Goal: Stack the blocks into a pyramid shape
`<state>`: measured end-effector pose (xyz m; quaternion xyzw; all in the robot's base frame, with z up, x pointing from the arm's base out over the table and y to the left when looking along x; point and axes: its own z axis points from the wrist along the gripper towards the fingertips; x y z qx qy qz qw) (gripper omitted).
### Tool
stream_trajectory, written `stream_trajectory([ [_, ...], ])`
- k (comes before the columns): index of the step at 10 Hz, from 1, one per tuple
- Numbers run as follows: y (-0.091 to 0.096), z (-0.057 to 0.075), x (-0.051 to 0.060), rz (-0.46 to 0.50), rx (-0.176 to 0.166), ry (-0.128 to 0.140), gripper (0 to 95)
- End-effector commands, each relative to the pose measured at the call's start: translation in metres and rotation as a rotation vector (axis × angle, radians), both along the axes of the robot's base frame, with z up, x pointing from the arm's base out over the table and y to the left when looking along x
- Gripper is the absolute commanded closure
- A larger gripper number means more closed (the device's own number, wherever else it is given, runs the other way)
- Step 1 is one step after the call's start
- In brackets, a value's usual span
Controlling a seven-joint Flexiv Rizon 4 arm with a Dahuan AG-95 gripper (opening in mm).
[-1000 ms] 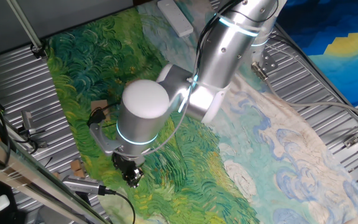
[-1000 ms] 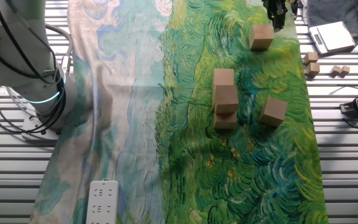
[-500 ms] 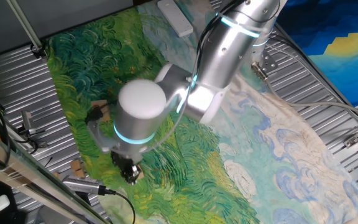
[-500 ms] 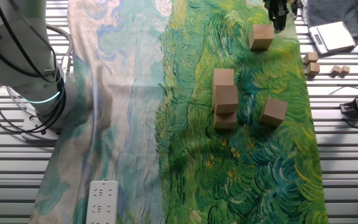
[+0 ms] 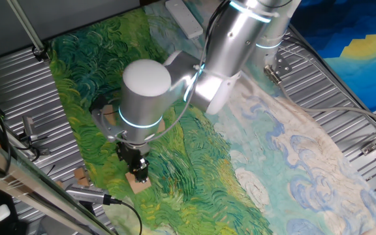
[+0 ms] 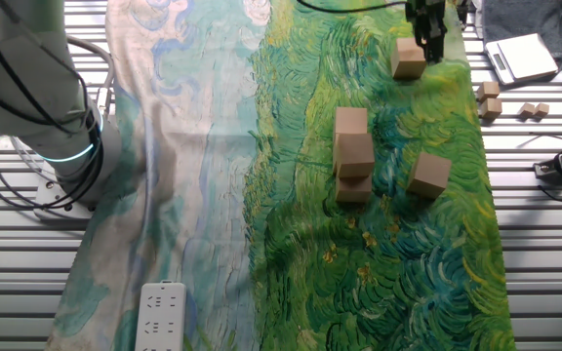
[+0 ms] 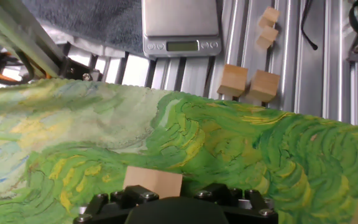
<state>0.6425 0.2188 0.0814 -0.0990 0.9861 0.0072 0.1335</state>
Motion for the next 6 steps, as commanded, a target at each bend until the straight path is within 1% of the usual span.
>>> stream_trajectory([
  [1,0.0,-0.001,-0.003,-0.007,-0.005,-0.001,0.0],
  [2,0.0,-0.003,-0.003,-0.008,-0.006,-0.001,0.0],
  [3,0.003,-0.011,-0.005,-0.015,-0.005,-0.004,0.0],
  [4,0.005,-0.016,-0.005,-0.021,-0.006,-0.004,0.0],
  [5,0.009,-0.024,-0.006,-0.033,-0.005,-0.003,0.0],
  [6,0.014,-0.029,-0.007,-0.044,-0.006,-0.004,0.0],
])
